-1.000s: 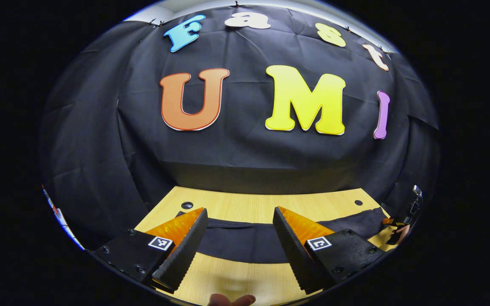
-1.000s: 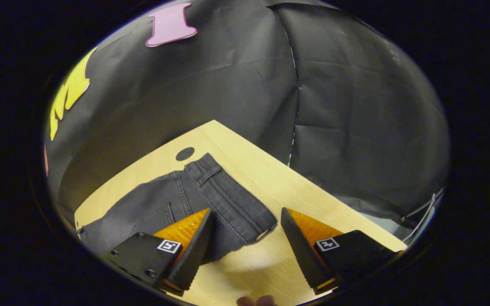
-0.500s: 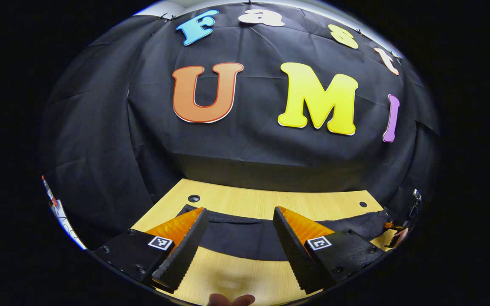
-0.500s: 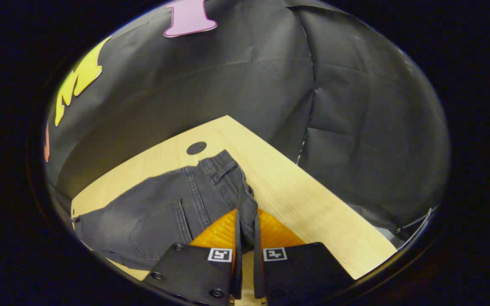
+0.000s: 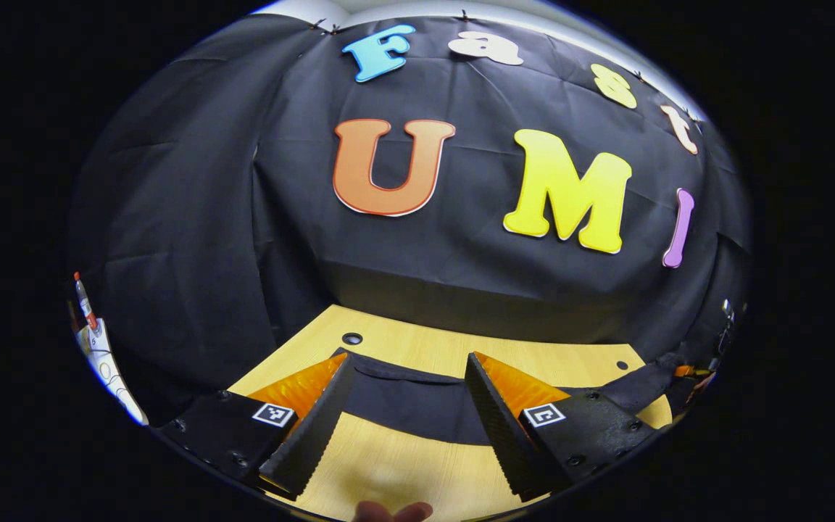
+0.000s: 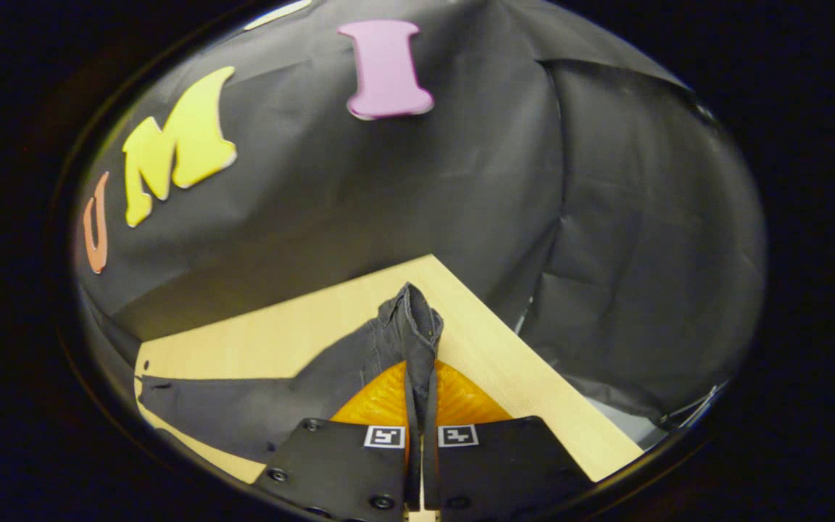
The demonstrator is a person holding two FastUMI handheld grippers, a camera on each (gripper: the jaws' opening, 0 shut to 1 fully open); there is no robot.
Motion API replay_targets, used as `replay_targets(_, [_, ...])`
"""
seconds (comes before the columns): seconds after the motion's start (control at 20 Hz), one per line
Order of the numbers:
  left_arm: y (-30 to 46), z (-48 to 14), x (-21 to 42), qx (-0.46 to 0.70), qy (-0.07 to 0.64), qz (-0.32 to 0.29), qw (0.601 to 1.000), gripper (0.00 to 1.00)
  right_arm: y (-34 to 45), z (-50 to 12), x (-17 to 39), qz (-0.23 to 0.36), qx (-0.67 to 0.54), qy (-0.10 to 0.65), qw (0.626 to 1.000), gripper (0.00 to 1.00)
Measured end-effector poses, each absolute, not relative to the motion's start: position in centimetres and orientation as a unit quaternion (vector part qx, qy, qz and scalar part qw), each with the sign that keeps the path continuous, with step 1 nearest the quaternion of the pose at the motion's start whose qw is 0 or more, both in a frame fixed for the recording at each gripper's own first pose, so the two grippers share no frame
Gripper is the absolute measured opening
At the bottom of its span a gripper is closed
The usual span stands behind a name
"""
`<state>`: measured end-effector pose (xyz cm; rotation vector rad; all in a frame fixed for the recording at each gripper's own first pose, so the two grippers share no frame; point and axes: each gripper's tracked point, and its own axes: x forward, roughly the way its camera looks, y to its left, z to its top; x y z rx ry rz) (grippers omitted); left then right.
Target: Grasp the waist and the cuffs of the jeans and fold them to make the two legs overlap; first hold the waist and fold one-third of the jeans toward the cuffs, then hold the cuffs and fold the remaining one-third in the same direction to finish folding.
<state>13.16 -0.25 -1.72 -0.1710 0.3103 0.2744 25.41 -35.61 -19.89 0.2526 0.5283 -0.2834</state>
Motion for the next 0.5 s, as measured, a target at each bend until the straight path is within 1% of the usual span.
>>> replay_targets(0.1, [1.3,-1.5,12.3,-0.092,0.148,0.146,0.974,0.99,-30.9,-15.8,26.3,-0.110,0.113,0.231,0.960,0.02])
replay_targets(0.25, [3.8,-1.4,10.3,-0.104,0.143,0.165,0.970,0.99,-22.4,-10.9,27.1,-0.056,0.106,0.208,0.971,0.02])
replay_targets(0.35, [5.4,-1.2,9.1,-0.113,0.138,0.179,0.968,0.98,-15.6,-10.4,27.7,-0.022,0.102,0.200,0.974,0.02])
replay_targets(0.4, [6.1,-1.0,8.5,-0.115,0.137,0.184,0.966,0.98,-12.0,-10.7,27.8,-0.004,0.094,0.200,0.975,0.00])
replay_targets(0.45, [6.8,-0.8,7.6,-0.116,0.136,0.191,0.965,0.98,-8.8,-11.4,27.7,0.014,0.085,0.204,0.975,0.00])
replay_targets(0.5, [7.6,-0.7,6.8,-0.116,0.135,0.198,0.964,0.98,-5.5,-12.5,27.7,0.034,0.076,0.211,0.974,0.02])
